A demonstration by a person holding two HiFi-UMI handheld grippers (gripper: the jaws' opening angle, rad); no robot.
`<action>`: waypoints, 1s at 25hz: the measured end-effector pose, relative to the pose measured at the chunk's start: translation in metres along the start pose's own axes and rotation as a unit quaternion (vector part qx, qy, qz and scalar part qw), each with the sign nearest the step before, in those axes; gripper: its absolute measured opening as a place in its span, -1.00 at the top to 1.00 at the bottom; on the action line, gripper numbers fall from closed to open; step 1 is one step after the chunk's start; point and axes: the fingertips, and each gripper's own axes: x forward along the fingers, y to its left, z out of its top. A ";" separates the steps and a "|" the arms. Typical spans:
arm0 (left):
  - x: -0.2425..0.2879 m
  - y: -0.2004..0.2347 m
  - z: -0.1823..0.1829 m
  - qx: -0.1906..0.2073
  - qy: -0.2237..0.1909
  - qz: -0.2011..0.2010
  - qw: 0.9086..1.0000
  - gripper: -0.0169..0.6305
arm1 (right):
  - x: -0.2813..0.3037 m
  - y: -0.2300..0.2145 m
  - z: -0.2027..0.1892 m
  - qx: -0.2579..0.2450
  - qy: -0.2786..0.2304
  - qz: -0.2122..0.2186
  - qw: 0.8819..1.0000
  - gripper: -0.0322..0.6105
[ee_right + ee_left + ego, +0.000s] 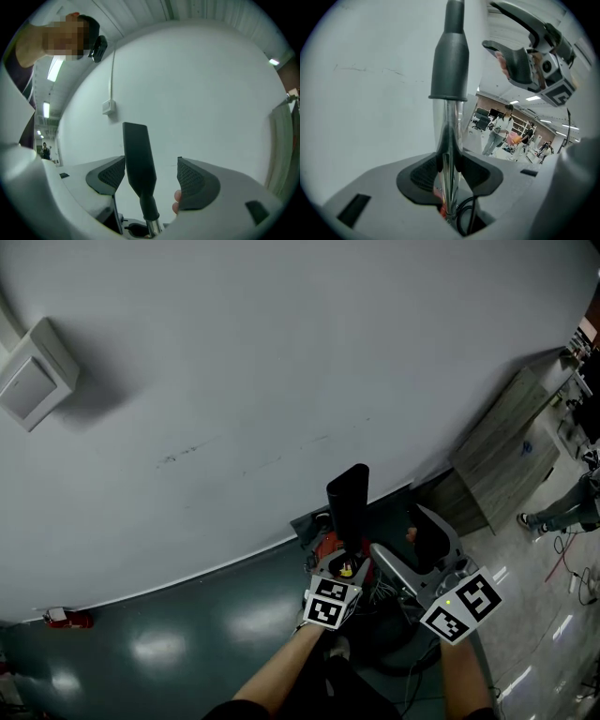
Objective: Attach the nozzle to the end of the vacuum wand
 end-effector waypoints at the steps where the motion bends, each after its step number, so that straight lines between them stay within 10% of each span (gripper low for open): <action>1: 0.001 0.007 -0.001 -0.005 0.000 0.001 1.000 0.48 | -0.007 -0.005 -0.001 0.016 -0.005 -0.004 1.000 -0.17; 12: 0.002 0.064 -0.008 -0.064 -0.005 0.023 0.998 0.48 | -0.066 -0.029 -0.041 0.189 -0.035 -0.013 0.981 -0.13; 25: -0.003 0.089 -0.017 -0.078 -0.003 0.042 0.996 0.44 | -0.089 -0.024 -0.062 0.196 -0.033 -0.026 0.980 0.54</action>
